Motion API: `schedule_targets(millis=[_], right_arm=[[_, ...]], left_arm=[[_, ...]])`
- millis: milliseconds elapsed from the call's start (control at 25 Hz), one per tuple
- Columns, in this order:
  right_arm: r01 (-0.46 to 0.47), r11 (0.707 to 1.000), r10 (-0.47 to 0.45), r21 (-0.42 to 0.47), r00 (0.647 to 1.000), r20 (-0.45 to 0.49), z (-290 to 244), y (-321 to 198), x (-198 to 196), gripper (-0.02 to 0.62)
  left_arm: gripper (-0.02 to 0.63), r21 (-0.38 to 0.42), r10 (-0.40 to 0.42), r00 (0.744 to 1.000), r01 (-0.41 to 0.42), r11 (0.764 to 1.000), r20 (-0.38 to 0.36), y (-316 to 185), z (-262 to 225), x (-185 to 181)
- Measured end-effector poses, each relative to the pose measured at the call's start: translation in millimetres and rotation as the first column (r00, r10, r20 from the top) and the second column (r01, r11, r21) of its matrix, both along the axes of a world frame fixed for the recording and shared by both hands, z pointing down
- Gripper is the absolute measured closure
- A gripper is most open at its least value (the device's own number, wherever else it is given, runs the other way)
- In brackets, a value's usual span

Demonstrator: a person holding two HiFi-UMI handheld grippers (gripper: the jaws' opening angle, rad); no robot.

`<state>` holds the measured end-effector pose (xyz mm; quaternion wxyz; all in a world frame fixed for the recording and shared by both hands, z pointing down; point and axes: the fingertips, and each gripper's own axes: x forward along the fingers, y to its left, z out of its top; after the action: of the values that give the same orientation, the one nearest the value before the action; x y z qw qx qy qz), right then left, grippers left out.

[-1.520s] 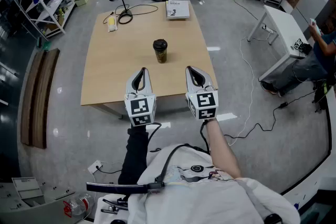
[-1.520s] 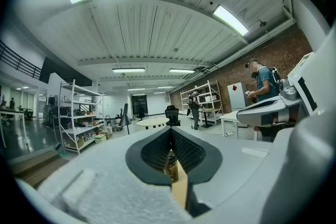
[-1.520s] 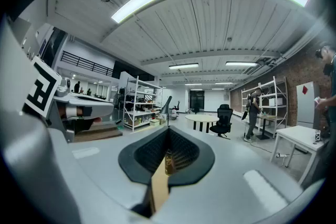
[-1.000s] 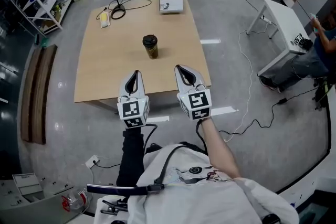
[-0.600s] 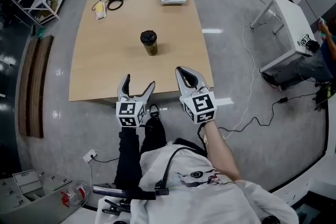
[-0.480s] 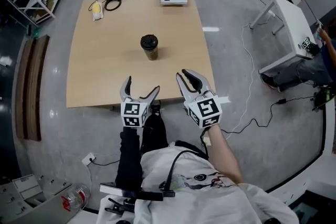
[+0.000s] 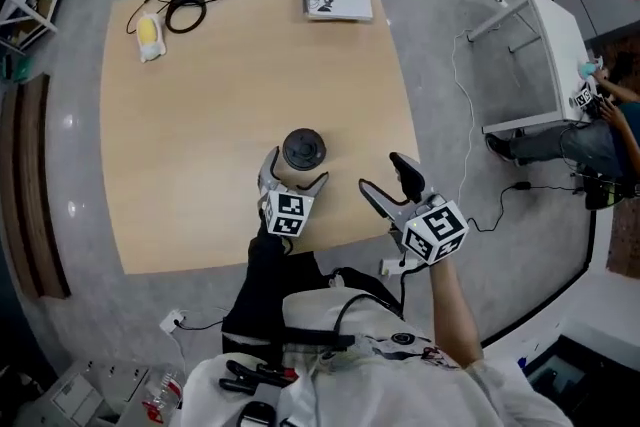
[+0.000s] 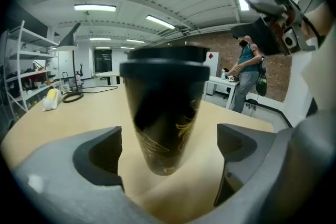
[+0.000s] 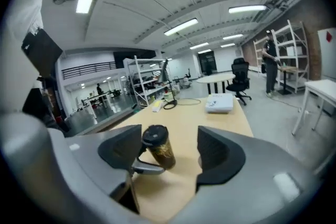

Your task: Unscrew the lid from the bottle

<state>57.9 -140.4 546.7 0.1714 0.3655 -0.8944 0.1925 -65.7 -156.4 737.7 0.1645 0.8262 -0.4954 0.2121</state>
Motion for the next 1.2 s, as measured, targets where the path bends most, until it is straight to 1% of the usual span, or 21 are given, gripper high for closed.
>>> schedule_targets(millis=[40, 80, 160, 200, 240, 320, 400, 560, 640, 720, 800, 880, 920, 1000, 1080, 1120, 1200], right_arm=[[-0.057, 0.997, 0.056, -0.043, 0.998, -0.027, 19.4, -5.7, 11.4, 0.308], [-0.113, 0.991, 0.109, -0.073, 0.992, -0.061, 36.8, -8.4, 23.2, 0.426], [-0.182, 0.977, 0.170, -0.106, 0.978, -0.117, 59.8, -9.4, 38.4, 0.545], [-0.195, 0.974, 0.180, -0.118, 0.975, -0.127, 65.5, -10.2, 40.4, 0.588], [-0.199, 0.972, 0.183, -0.128, 0.975, -0.127, 68.9, -11.3, 39.7, 0.589], [-0.194, 0.970, 0.176, -0.144, 0.976, -0.130, 73.9, -12.4, 37.1, 0.589], [-0.189, 0.969, 0.166, -0.158, 0.975, -0.148, 79.5, -12.8, 38.0, 0.589], [-0.200, 0.963, 0.168, -0.181, 0.970, -0.178, 86.5, -14.7, 44.3, 0.589], [-0.199, 0.963, 0.167, -0.183, 0.970, -0.177, 86.9, -19.1, 44.7, 0.589], [-0.192, 0.964, 0.162, -0.181, 0.972, -0.168, 86.0, -22.5, 42.9, 0.589], [-0.176, 0.969, 0.149, -0.171, 0.976, -0.157, 81.6, -25.6, 38.3, 0.589], [-0.129, 0.981, 0.109, -0.142, 0.984, -0.142, 70.3, -31.2, 26.3, 0.589], [-0.091, 0.988, 0.074, -0.123, 0.989, -0.132, 62.8, -33.3, 15.6, 0.589], [0.018, 0.996, -0.026, -0.085, 0.995, -0.098, 45.9, -32.6, -16.6, 0.589], [0.139, 0.990, -0.141, -0.027, 0.987, -0.072, 19.8, -28.4, -48.2, 0.589], [0.184, 0.983, -0.182, 0.014, 0.981, -0.072, 2.7, -28.2, -54.8, 0.589], [0.226, 0.968, -0.217, 0.109, 0.972, -0.087, -31.4, -33.7, -49.9, 0.589]], left_arm=[[0.028, 0.002, 0.014, 1.000, -0.014, 1.000, -0.006, -8.0, 4.3, 2.3], [0.029, 0.009, 0.023, 1.000, -0.023, 1.000, -0.013, -14.4, 5.8, 4.8], [0.034, 0.025, 0.032, 0.999, -0.031, 0.999, -0.032, -25.0, 3.1, 9.2], [0.041, 0.033, 0.039, 0.999, -0.038, 0.999, -0.034, -29.7, 0.6, 11.1], [0.062, 0.040, 0.054, 0.998, -0.053, 0.998, -0.028, -32.8, -1.3, 13.0], [0.149, 0.054, 0.084, 0.996, -0.083, 0.995, -0.004, -33.8, -3.0, 16.3], [0.184, 0.065, 0.086, 0.996, -0.086, 0.994, 0.004, -32.7, -3.6, 17.1], [0.196, 0.071, 0.108, 0.994, -0.108, 0.992, 0.006, -31.5, -6.5, 19.9], [0.198, 0.057, 0.120, 0.993, -0.120, 0.991, 0.004, -36.2, -7.1, 19.8], [0.198, 0.022, 0.128, 0.992, -0.127, 0.992, -0.018, -40.8, -5.0, 19.0], [0.196, -0.011, 0.128, 0.989, -0.129, 0.992, -0.069, -44.1, -4.7, 18.5], [0.196, -0.018, 0.123, 0.985, -0.127, 0.992, -0.124, -50.1, -13.3, 18.8], [0.196, -0.015, 0.126, 0.982, -0.129, 0.992, -0.139, -51.4, -20.2, 18.1], [0.196, -0.006, 0.129, 0.981, -0.131, 0.991, -0.144, -44.7, -38.5, 9.6], [0.196, 0.013, 0.136, 0.984, -0.135, 0.991, -0.118, -34.1, -68.2, 3.0], [0.196, 0.036, 0.152, 0.983, -0.149, 0.988, -0.106, -33.3, -86.7, 8.8], [0.195, 0.108, 0.214, 0.971, -0.203, 0.973, -0.106, -41.1, -122.3, 35.9]])
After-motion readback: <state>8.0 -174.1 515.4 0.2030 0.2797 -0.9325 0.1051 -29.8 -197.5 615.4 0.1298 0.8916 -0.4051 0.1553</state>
